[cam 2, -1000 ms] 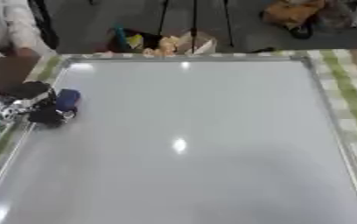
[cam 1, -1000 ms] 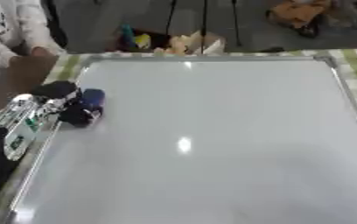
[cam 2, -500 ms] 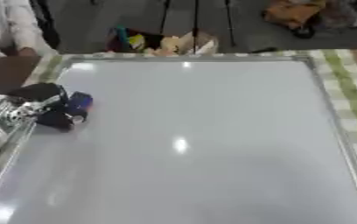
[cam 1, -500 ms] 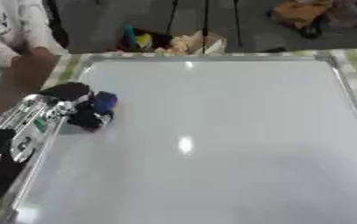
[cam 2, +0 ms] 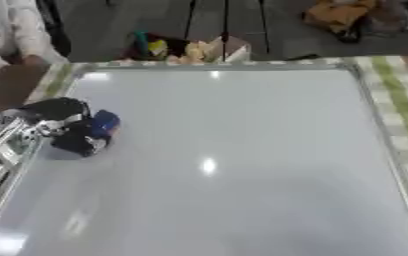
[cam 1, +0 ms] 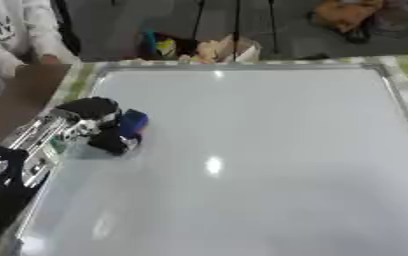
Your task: Wipe the whiteboard clean with a brush.
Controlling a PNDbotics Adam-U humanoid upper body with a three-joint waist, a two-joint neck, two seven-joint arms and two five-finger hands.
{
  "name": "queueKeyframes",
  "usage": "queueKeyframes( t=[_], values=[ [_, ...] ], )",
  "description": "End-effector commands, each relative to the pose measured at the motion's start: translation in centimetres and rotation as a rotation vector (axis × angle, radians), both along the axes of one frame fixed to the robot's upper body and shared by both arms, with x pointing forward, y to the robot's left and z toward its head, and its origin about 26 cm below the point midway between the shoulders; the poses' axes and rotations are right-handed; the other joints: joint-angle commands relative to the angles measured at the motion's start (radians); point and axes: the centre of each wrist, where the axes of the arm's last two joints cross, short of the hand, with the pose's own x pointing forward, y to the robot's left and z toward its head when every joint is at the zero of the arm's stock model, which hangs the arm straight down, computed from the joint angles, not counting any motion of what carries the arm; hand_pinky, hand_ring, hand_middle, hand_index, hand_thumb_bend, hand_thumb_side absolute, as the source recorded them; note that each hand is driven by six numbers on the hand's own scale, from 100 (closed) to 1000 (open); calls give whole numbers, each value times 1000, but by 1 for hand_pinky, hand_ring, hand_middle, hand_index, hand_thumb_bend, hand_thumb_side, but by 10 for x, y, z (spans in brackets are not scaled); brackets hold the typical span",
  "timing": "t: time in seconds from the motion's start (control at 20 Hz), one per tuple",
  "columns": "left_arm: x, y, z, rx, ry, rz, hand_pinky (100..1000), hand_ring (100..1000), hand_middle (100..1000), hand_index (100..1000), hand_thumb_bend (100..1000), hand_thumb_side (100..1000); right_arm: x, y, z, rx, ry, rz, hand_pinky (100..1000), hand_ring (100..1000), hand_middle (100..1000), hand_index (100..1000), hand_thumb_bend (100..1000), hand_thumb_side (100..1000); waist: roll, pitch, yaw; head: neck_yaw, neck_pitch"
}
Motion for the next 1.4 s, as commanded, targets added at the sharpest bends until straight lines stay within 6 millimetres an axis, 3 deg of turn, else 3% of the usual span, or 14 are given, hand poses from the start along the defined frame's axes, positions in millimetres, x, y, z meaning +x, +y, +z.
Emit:
queueKeyframes(
  t=[0.05, 0.6, 1.0, 1.05, 1.25, 1.4],
  values=[
    [-3, 3, 9, 27, -13, 4, 493, 499, 391, 329, 203, 772, -2, -2, 9, -19, -29, 1, 765, 701, 536, 790, 100, 825, -5, -22, 0, 4, 2],
    [-1, 14, 8, 15, -31, 57, 487, 496, 392, 335, 193, 781, -2, -2, 9, -20, -29, 2, 765, 700, 536, 790, 100, 825, -7, -25, 4, 6, -1],
    [-16, -3, 26, 14, -114, -55, 488, 500, 412, 337, 170, 780, -3, -3, 8, -18, -24, 6, 765, 700, 535, 790, 100, 827, -8, -27, 6, 5, 1],
    [-17, -7, 27, 15, -113, -69, 540, 581, 539, 400, 144, 808, -3, -3, 8, -17, -23, 8, 765, 701, 537, 790, 100, 827, -7, -30, 4, 8, 2],
    [-24, -15, 36, 17, -92, -131, 520, 530, 451, 407, 114, 744, -3, -4, 8, -12, -21, 9, 765, 701, 537, 791, 100, 826, -5, -36, 4, 10, 2],
    [-29, -20, 38, 23, -76, -168, 509, 516, 433, 412, 104, 720, -3, -5, 9, -10, -20, 10, 765, 701, 537, 791, 100, 827, -4, -37, 5, 11, 4]
  ],
)
